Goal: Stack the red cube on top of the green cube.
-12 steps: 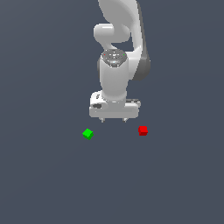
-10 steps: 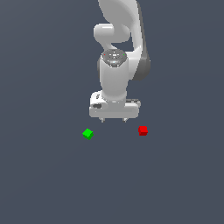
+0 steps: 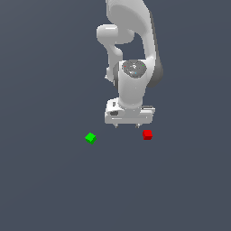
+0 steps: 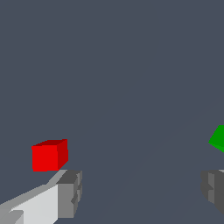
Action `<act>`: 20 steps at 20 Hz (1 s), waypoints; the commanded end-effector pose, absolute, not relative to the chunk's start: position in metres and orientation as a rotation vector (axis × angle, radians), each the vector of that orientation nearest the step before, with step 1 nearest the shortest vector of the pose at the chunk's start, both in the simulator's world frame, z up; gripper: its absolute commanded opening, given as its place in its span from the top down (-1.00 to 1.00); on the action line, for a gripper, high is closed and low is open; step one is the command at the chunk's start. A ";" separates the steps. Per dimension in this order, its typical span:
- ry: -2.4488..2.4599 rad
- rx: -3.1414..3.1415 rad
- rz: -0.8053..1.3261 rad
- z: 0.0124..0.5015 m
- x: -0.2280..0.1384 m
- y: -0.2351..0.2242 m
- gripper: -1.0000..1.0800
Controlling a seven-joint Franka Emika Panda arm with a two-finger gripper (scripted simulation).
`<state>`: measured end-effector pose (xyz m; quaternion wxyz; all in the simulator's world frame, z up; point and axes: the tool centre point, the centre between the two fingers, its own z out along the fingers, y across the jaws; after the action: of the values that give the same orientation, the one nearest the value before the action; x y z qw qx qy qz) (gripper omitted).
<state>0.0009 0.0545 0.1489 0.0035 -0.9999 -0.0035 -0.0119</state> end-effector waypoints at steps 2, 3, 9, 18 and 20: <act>-0.042 -3.135 -0.025 0.126 -0.007 0.092 -0.92; -0.051 -3.136 -0.022 0.118 -0.010 0.104 -0.92; -0.092 -3.138 -0.006 0.083 -0.021 0.159 -0.92; -0.111 -3.139 0.002 0.070 -0.025 0.180 -0.92; -0.111 -3.139 0.002 0.069 -0.025 0.180 -0.92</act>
<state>-0.0249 0.1805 0.0698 0.0003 -0.9994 -0.0353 0.0004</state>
